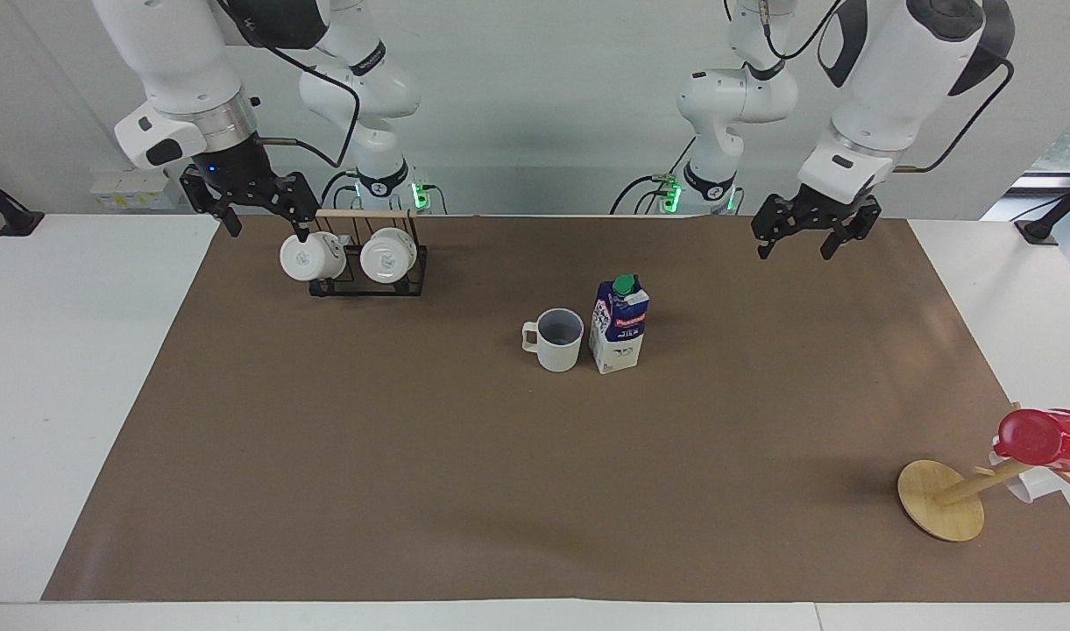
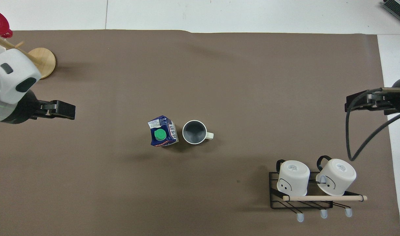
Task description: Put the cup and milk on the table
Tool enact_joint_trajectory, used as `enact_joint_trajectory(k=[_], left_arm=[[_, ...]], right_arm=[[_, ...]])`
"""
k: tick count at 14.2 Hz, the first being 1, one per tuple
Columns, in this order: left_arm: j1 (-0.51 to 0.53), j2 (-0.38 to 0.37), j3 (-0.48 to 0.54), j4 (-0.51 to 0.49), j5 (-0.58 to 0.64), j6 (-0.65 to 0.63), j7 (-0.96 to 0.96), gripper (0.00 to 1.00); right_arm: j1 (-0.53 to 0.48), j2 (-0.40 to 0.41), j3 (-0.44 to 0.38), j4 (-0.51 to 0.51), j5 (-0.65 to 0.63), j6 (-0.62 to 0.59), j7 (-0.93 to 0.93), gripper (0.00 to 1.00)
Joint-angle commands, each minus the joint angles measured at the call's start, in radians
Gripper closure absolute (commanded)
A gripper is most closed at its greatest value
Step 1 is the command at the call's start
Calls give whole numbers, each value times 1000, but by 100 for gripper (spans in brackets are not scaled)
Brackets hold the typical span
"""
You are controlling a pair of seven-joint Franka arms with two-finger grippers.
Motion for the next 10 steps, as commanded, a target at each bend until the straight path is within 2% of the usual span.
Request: enact_joint_trajectory(k=[1,10], left_arm=[[51,-30,-10,7,2,-44,64,0],[61,-39,-14,13,3,-36,57,0]], right_arm=[[-15,-23,4,-29,18,20,-23,0],[-15,-23,4,-29,20,20,-23,0]])
